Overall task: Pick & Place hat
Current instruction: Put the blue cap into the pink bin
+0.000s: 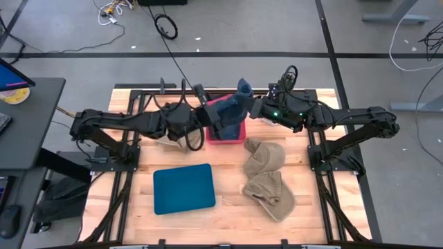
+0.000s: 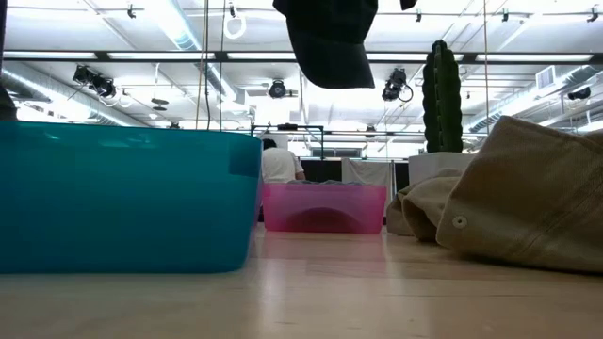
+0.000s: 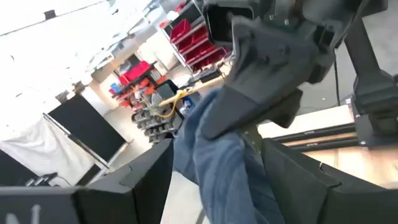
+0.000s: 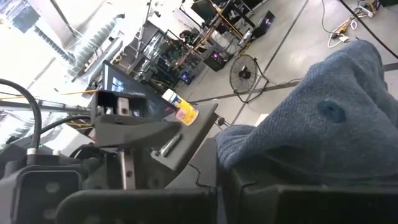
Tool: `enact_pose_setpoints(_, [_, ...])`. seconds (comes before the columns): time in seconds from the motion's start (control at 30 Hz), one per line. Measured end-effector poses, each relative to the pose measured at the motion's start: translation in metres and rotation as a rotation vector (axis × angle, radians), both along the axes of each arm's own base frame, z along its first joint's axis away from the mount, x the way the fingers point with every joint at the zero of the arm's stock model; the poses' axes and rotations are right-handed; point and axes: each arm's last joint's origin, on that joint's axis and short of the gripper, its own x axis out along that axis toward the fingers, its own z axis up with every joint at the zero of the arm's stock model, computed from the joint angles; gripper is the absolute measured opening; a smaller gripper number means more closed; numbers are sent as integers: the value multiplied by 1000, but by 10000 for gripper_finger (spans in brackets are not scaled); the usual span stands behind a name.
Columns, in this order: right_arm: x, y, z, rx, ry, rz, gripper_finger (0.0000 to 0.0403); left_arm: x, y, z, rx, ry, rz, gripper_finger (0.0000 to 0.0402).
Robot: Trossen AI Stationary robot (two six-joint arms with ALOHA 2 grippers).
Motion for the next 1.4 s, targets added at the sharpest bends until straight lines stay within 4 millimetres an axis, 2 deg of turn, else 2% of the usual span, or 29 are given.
enact_pose_setpoints(0.6, [0,0,0,7,-4,8,0,8,15,-10,43,73,65,239])
enact_pose_setpoints(0.83, [0,-3,-2,15,14,-4,0,11,16,-13,44,83,51,169])
enact_pose_setpoints(1.13, [-1,-3,-2,37,8,-3,0,11,14,-14,51,96,1,20])
enact_pose_setpoints(1.3, [-1,-3,-2,51,3,9,1,11,14,-14,47,95,2,10])
enact_pose_setpoints(1.4, [-1,-3,-2,40,7,13,17,11,14,-14,42,93,0,6])
